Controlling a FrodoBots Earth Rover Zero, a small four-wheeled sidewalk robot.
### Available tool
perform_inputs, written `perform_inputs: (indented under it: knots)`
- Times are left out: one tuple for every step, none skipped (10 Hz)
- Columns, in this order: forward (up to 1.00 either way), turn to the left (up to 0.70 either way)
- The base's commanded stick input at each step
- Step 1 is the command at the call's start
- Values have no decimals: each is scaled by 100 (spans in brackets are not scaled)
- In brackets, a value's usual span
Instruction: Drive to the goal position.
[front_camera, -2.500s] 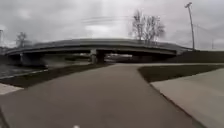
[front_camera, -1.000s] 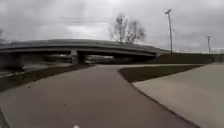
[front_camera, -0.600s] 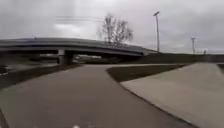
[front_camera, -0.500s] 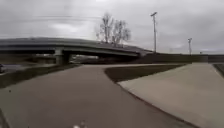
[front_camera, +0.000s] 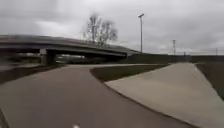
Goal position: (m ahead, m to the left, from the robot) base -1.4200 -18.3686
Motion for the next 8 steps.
perform_inputs:
  knots:
    - [0, -100]
    - [0, -100]
    - [0, -100]
    - [0, -100]
    - [0, -100]
    - [0, -100]
    - [0, -100]
    - [0, -100]
